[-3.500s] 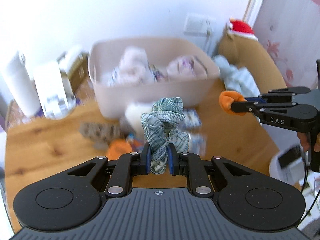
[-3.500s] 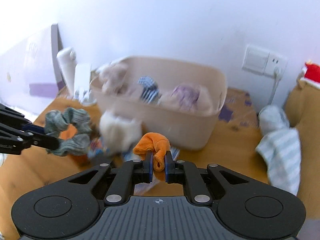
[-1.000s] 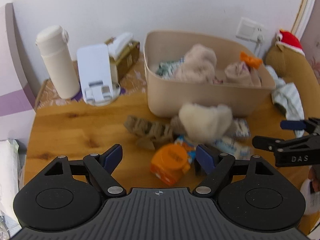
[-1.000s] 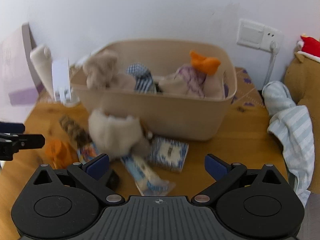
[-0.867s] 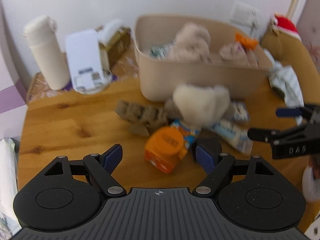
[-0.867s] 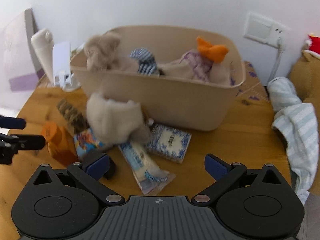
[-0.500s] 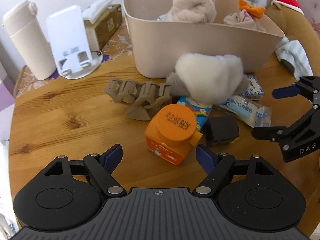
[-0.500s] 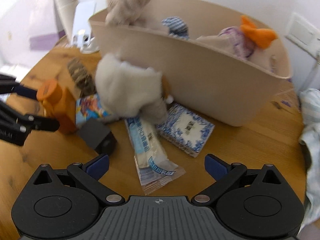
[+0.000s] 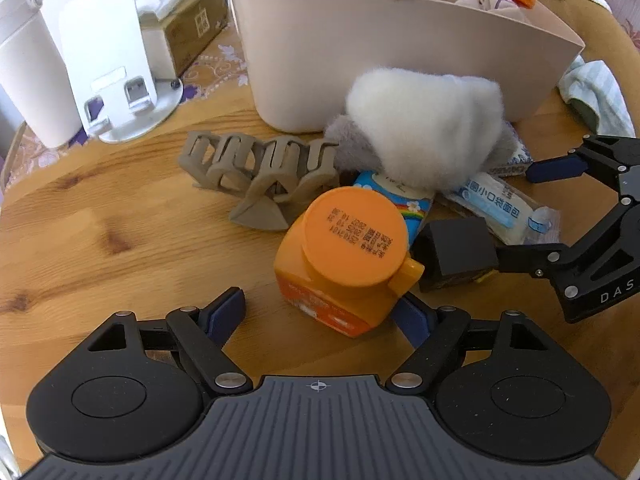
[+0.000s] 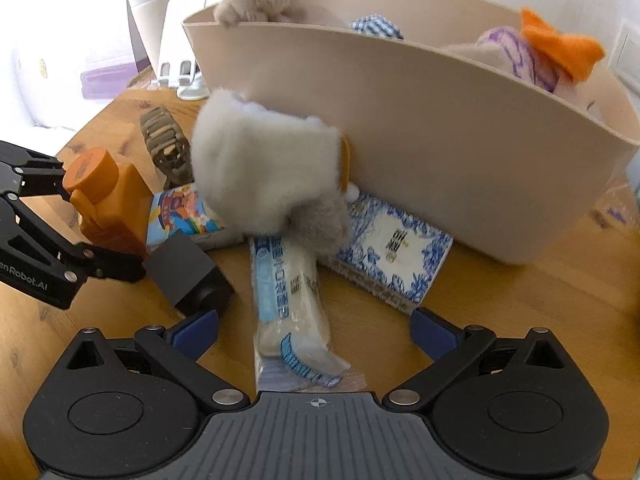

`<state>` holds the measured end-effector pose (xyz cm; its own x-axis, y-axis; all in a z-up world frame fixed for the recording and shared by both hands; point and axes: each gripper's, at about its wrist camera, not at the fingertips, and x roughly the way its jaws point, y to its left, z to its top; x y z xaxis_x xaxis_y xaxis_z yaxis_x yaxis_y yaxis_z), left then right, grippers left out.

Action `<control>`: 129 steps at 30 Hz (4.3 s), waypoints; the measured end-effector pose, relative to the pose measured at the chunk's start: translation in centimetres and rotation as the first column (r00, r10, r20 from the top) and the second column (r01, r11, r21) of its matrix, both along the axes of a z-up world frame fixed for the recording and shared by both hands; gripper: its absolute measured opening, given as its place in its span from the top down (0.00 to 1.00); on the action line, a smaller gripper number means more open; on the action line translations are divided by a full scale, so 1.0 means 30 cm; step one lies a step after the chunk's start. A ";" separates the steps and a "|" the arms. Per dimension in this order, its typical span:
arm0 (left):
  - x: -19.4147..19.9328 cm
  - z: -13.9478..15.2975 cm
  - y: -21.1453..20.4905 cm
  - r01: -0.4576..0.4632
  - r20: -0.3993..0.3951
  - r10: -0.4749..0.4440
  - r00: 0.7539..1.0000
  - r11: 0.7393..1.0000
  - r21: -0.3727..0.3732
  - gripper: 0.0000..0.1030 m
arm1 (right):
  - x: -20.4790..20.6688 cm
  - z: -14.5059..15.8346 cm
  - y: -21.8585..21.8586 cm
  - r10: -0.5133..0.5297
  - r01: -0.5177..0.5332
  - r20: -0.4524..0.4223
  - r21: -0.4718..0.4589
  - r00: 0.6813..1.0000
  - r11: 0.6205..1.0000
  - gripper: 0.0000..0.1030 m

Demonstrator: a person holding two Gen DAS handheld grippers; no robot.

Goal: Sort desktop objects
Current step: 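Grasp the orange bottle with the left tool while the right tool grasps the wrapped snack bar, then carry the bottle and snack bar over the basket and open both tools, then grasp the beige claw clip with the left tool while the right tool grasps the white fluffy plush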

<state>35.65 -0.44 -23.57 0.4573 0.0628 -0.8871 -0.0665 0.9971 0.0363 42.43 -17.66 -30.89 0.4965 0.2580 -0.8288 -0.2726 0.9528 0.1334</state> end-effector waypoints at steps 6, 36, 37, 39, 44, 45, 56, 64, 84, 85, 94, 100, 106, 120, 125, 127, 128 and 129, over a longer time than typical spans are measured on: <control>0.020 -0.015 -0.017 0.014 0.011 -0.014 1.000 0.999 0.033 0.10 | 0.015 -0.008 0.023 0.012 -0.013 -0.015 -0.031 1.000 0.999 0.00; -0.069 0.012 -0.069 0.093 -0.012 -0.093 0.996 0.995 0.043 0.43 | -0.100 0.040 0.096 -0.116 0.116 0.005 -0.068 0.993 0.991 0.70; -0.077 0.012 -0.067 0.091 -0.013 -0.091 0.996 0.995 0.044 0.43 | -0.114 0.042 0.092 -0.119 0.119 0.003 -0.066 0.993 0.991 0.71; -0.091 0.014 -0.064 0.091 -0.018 -0.091 0.996 0.995 0.048 0.43 | -0.134 0.046 0.097 -0.116 0.116 0.000 -0.065 0.993 0.991 0.72; -0.131 0.022 -0.060 0.112 -0.024 -0.110 0.994 0.991 0.074 0.43 | -0.190 0.088 0.084 -0.138 0.138 0.009 -0.035 0.990 0.990 0.77; -0.140 0.029 -0.056 0.115 -0.020 -0.114 0.993 0.991 0.074 0.43 | -0.209 0.105 0.063 -0.141 0.141 0.017 -0.030 0.990 0.990 0.77; -0.151 0.145 0.020 0.040 0.081 -0.043 0.996 0.998 0.048 0.43 | -0.240 0.237 0.011 -0.188 0.185 0.097 0.039 0.977 0.982 0.80; -0.082 0.293 0.031 0.022 0.214 -0.031 0.976 0.999 0.046 0.43 | -0.238 0.373 -0.072 -0.248 0.232 0.195 0.100 0.949 0.968 0.80; 0.326 0.547 -0.003 -0.003 0.381 -0.056 0.923 0.988 0.151 0.43 | 0.104 0.536 -0.246 -0.382 0.361 0.377 0.127 0.844 0.924 0.80; 0.344 0.541 -0.011 -0.007 0.379 -0.055 0.924 0.987 0.161 0.43 | 0.122 0.533 -0.246 -0.387 0.365 0.375 0.130 0.843 0.922 0.80; 0.483 0.438 -0.031 -0.089 0.315 0.041 0.948 0.986 0.140 0.43 | 0.272 0.455 -0.223 -0.385 0.380 0.317 0.079 0.867 0.922 0.80; 0.516 0.422 -0.011 -0.162 0.323 0.130 0.937 0.984 0.072 0.40 | 0.333 0.385 -0.228 -0.376 0.383 0.225 0.016 0.899 0.924 0.76; 0.510 0.443 0.025 -0.207 0.338 0.170 0.925 0.975 0.076 0.22 | 0.320 0.399 -0.232 -0.385 0.397 0.259 0.010 0.886 0.918 0.46; 0.363 0.492 0.044 -0.116 0.347 0.075 0.935 0.988 0.100 0.22 | 0.264 0.458 -0.242 -0.454 0.432 0.304 0.140 0.837 0.891 0.10; 0.259 0.508 0.041 -0.073 0.348 0.032 0.937 0.992 0.104 0.21 | 0.214 0.424 -0.180 -0.418 0.402 0.298 0.117 0.858 0.908 0.10; 0.224 0.502 0.039 -0.055 0.338 0.016 0.941 0.993 0.107 0.21 | 0.182 0.422 -0.134 -0.386 0.373 0.292 0.102 0.875 0.922 0.07; 0.204 0.496 0.042 -0.046 0.330 0.007 0.944 0.993 0.110 0.20 | 0.173 0.417 -0.113 -0.364 0.353 0.290 0.093 0.885 0.931 0.05; 0.188 0.491 0.039 -0.037 0.319 -0.002 0.948 0.993 0.115 0.19 | 0.162 0.413 -0.094 -0.342 0.332 0.290 0.086 0.894 0.939 0.01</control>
<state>41.29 0.72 -8.85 0.7123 0.1690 -0.6812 -0.1116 0.9855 0.1278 47.30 -20.47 -18.49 0.7792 0.0560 -0.6243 0.0327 0.9910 0.1298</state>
